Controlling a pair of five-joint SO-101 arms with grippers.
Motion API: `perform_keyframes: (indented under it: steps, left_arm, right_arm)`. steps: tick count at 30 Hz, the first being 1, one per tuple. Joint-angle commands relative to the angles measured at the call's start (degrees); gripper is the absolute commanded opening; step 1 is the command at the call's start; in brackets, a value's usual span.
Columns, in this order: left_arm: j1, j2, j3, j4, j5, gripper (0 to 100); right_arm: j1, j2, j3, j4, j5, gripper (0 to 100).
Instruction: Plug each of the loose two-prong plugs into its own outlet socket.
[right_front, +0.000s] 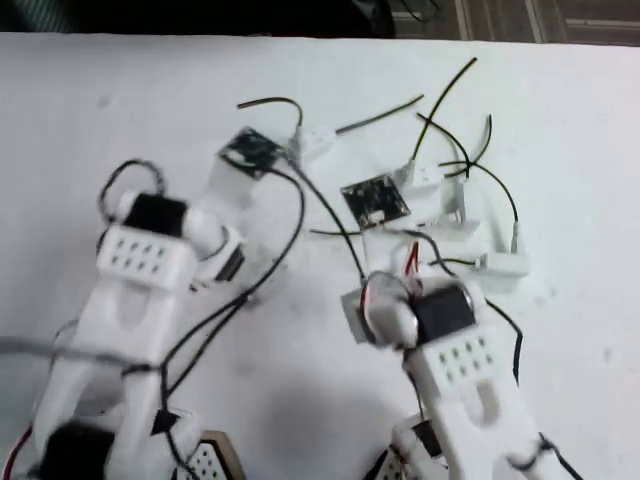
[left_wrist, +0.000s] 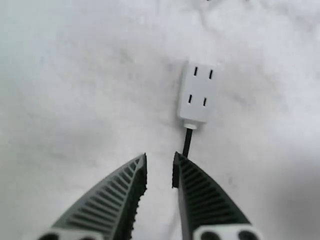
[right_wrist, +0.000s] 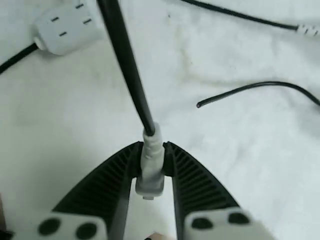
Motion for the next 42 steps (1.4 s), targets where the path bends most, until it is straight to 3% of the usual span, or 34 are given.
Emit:
perform_keyframes:
  steps: [1, 9, 20, 27, 34, 42]
  left_arm:
    - [-1.2, -10.4, 5.1, -4.8, 0.5, 10]
    - [-0.7, -27.1, 19.0, -15.6, 3.6, 10]
    - [-1.1, -45.5, 36.8, -27.7, 9.4, 10]
    - [-0.2, -52.0, 41.7, -27.7, 9.1, 10]
    - [6.9, -55.3, 42.2, -23.2, 5.7, 10]
    - [8.0, -57.5, 42.5, -20.7, 5.5, 11]
  right_arm:
    - [-3.2, -7.9, -0.3, 0.6, 2.0, 1.8]
    - [-11.9, -16.8, -0.2, -2.0, 11.9, 1.8]
    - [-20.7, -18.7, 15.1, -22.3, 12.3, 1.8]
    - [-23.3, -18.5, 18.0, -30.4, 11.9, 1.8]
    - [-23.6, -10.9, 18.0, -33.2, 8.4, 1.8]
    - [-24.0, -4.8, 17.6, -38.5, 6.9, 1.8]
